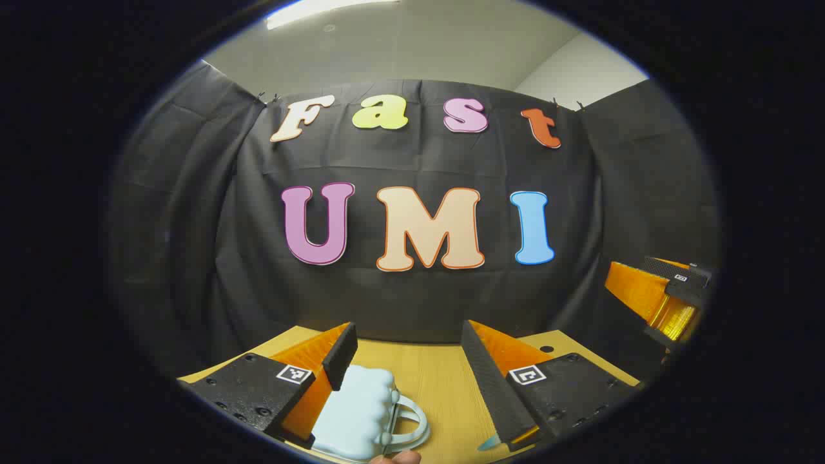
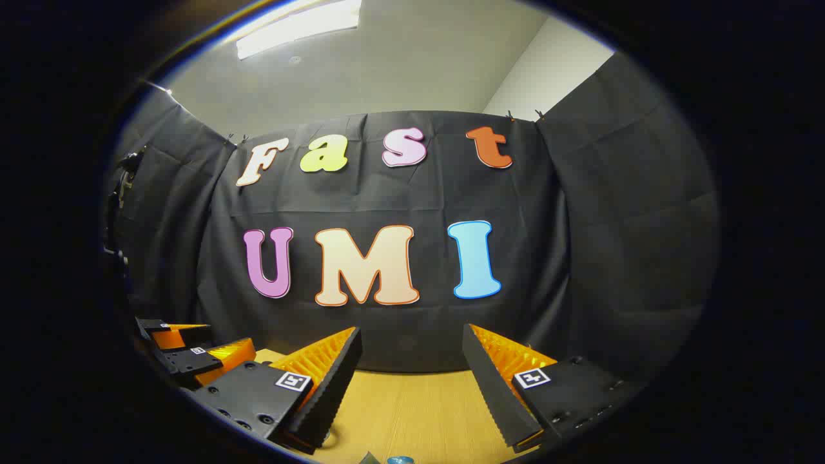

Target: First open the suitcase, pack the skin care products into it, and then close the suitcase.

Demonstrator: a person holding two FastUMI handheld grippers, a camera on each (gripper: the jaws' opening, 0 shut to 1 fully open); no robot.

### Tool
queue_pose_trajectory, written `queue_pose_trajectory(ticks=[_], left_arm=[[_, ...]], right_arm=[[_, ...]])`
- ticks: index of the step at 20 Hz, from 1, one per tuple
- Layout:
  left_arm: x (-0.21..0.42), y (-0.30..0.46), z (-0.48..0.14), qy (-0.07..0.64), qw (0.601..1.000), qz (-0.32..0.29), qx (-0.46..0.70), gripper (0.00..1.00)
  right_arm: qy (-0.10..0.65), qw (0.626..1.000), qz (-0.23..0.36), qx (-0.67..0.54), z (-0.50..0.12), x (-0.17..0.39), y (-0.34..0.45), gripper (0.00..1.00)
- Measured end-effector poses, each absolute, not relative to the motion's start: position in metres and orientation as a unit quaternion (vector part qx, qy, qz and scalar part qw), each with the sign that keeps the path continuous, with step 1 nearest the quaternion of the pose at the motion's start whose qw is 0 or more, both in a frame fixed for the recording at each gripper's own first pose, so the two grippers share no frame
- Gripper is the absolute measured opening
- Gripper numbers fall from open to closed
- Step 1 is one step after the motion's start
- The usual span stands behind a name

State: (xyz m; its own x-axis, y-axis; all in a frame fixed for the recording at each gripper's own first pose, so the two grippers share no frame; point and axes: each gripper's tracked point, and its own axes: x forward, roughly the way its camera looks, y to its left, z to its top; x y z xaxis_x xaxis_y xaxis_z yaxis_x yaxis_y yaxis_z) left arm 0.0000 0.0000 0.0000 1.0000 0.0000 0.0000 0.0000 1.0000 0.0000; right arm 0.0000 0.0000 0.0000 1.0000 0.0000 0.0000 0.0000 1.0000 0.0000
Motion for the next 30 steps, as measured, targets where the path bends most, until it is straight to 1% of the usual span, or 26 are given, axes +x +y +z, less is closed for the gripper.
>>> queue_pose_trajectory(ticks=[8, 15, 23, 30], left_arm=[[0.004, -0.004, -0.022, 0.032, 0.999, -0.004, -0.005, 0.95], [0.008, -0.009, -0.025, 0.033, 0.999, -0.008, -0.001, 0.95], [0.011, -0.01, -0.04, 0.053, 0.999, -0.01, -0.002, 0.95], [0.022, -0.023, -0.107, 0.148, 0.988, -0.024, -0.019, 0.95]], right_arm=[[0.003, 1.0, 0.002, 0.0, -0.001, 0.0, -0.003, 0.98], [0.01, 1.0, -0.004, 0.002, -0.008, 0.004, -0.007, 0.98], [0.015, 1.0, -0.005, 0.004, -0.012, 0.005, -0.008, 0.98], [0.028, 1.0, -0.013, -0.001, -0.021, 0.005, -0.018, 0.98]])
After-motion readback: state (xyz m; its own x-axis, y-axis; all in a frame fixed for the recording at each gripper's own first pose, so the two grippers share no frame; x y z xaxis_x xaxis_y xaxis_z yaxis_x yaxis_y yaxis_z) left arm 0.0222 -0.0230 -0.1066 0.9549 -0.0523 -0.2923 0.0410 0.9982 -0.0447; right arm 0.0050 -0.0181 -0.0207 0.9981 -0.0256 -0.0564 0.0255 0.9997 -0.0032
